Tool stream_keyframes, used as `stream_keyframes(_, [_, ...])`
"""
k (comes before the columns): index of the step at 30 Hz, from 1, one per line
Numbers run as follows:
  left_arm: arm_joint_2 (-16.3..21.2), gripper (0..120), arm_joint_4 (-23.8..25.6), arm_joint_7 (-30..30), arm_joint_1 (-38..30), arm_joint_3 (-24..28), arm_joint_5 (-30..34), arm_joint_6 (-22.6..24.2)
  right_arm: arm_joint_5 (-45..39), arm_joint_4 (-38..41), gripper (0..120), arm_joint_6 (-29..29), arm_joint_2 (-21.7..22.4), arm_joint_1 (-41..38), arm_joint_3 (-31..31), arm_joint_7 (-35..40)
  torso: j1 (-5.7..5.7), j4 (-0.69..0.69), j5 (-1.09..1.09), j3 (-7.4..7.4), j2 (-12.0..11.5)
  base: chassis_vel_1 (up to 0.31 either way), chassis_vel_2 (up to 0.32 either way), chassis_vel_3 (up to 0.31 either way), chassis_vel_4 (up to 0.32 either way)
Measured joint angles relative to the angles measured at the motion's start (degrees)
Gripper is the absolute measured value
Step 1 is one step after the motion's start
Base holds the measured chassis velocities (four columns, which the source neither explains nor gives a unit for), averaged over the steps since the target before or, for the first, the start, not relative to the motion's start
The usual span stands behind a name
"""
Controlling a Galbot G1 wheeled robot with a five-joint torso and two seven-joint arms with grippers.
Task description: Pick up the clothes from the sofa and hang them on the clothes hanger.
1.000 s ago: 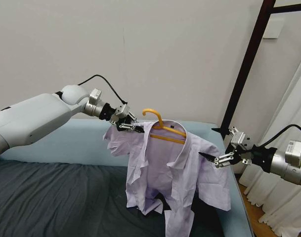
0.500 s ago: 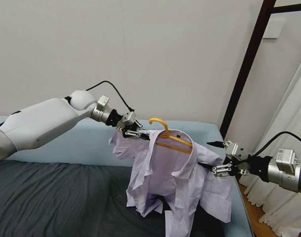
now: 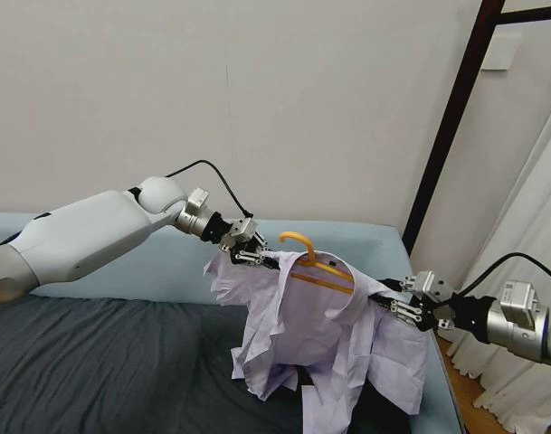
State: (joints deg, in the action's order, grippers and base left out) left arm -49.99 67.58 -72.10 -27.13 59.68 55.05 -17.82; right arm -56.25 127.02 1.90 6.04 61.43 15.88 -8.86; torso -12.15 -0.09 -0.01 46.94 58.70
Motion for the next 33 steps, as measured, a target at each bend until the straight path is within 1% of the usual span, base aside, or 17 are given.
stream_keyframes(2, [-0.2,2,-0.3,0.2,0.1,0.0,-0.5,-0.4,0.4,0.1,8,-0.3,0.0,0.0,-0.2,0.0,0.00,0.00,0.00,0.00,0.0,0.000,0.000,0.000,0.000])
stream_keyframes(9, [-0.1,2,-0.2,0.2,0.5,-0.1,-1.3,-0.8,1.1,0.0,8,-1.7,-0.6,-0.2,-1.3,0.0,0.00,0.00,0.00,0.00,0.0,0.000,0.000,0.000,0.000])
stream_keyframes(13, [-0.1,3,0.0,1.8,0.4,-0.1,-1.3,-0.9,1.7,0.0,8,-2.6,-0.9,-0.2,-1.7,-0.1,0.00,0.00,0.00,0.00,0.0,0.000,0.000,0.000,0.000])
stream_keyframes(14, [-0.1,8,0.0,2.5,0.2,-0.2,-1.3,-1.1,1.7,0.1,8,-2.8,-0.9,-0.3,-1.7,-0.1,0.00,0.00,0.00,0.00,0.0,0.000,0.000,0.000,0.000])
stream_keyframes(15, [-0.1,8,0.0,2.5,0.2,-0.2,-1.3,-1.1,1.7,0.1,8,-2.8,-0.9,-0.3,-1.7,-0.1,0.00,0.00,0.00,0.00,0.0,0.000,0.000,0.000,0.000])
stream_keyframes(16, [-0.1,12,0.0,3.3,0.0,-0.3,-1.3,-1.4,1.7,0.1,8,-3.0,-1.0,-0.4,-1.7,-0.1,0.00,0.00,0.00,0.00,0.0,0.000,0.000,0.000,0.000])
stream_keyframes(18, [0.1,22,-0.3,5.2,-0.2,-0.6,-1.3,-2.4,1.7,0.1,8,-3.2,-1.4,-0.7,-1.8,-0.1,0.00,-0.01,0.00,0.00,0.0,0.000,0.000,0.000,0.000])
stream_keyframes(19, [0.1,22,-0.3,5.2,-0.2,-0.6,-1.3,-2.4,1.7,0.1,8,-3.2,-1.4,-0.7,-1.8,-0.1,0.00,-0.01,0.00,0.00,0.0,0.000,0.000,0.000,0.000])
stream_keyframes(20, [0.4,29,-0.2,6.4,-0.2,-0.7,-1.3,-2.8,1.8,0.1,8,-3.2,-1.9,-0.8,-2.0,0.1,0.00,-0.01,0.00,0.00,0.0,0.000,0.000,0.000,0.000])
stream_keyframes(22, [1.0,34,0.1,7.4,-0.2,-1.0,-1.3,-3.0,1.8,0.4,8,-3.2,-2.9,-0.9,-2.4,0.5,0.00,0.00,0.00,0.00,0.0,0.000,0.000,0.000,0.000])
stream_keyframes(24, [1.7,43,0.3,8.5,-0.4,-1.3,-1.2,-3.4,1.8,0.6,8,-3.2,-3.9,-1.2,-2.5,1.0,0.00,0.00,0.00,0.00,0.0,0.000,0.000,0.000,0.000])
stream_keyframes(25, [1.7,43,0.3,8.5,-0.4,-1.3,-1.2,-3.4,1.8,0.6,8,-3.2,-3.9,-1.2,-2.5,1.0,0.00,0.00,0.00,0.00,0.0,0.000,0.000,0.000,0.000])
stream_keyframes(28, [3.0,58,-0.6,8.9,-1.5,-1.9,-0.4,-4.3,1.4,0.4,8,-3.2,-4.5,-1.6,-2.5,1.4,0.00,-0.01,0.00,0.00,0.0,0.000,0.000,0.000,0.000])
stream_keyframes(29, [3.0,58,-0.6,8.9,-1.5,-1.9,-0.4,-4.3,1.4,0.4,8,-3.2,-4.5,-1.6,-2.5,1.4,0.00,-0.01,0.00,0.00,0.0,0.000,0.000,0.000,0.000])
stream_keyframes(30, [3.4,64,-0.9,8.9,-1.8,-2.1,-0.1,-4.5,1.2,0.2,8,-3.2,-4.6,-1.7,-2.4,1.5,0.00,0.00,0.00,0.00,0.0,0.000,0.000,0.000,0.000])
stream_keyframes(31, [3.8,66,-1.0,8.9,-1.9,-2.2,0.2,-4.6,1.1,0.1,8,-3.2,-4.6,-1.8,-2.4,1.6,0.00,0.00,0.00,0.00,0.0,0.000,0.000,0.000,0.000])
stream_keyframes(33, [5.2,77,-0.9,8.9,-2.1,-2.3,0.8,-5.2,0.9,-0.4,8,-3.2,-4.9,-2.0,-2.3,1.8,0.00,0.00,0.00,0.00,0.0,0.000,0.000,0.000,0.000])
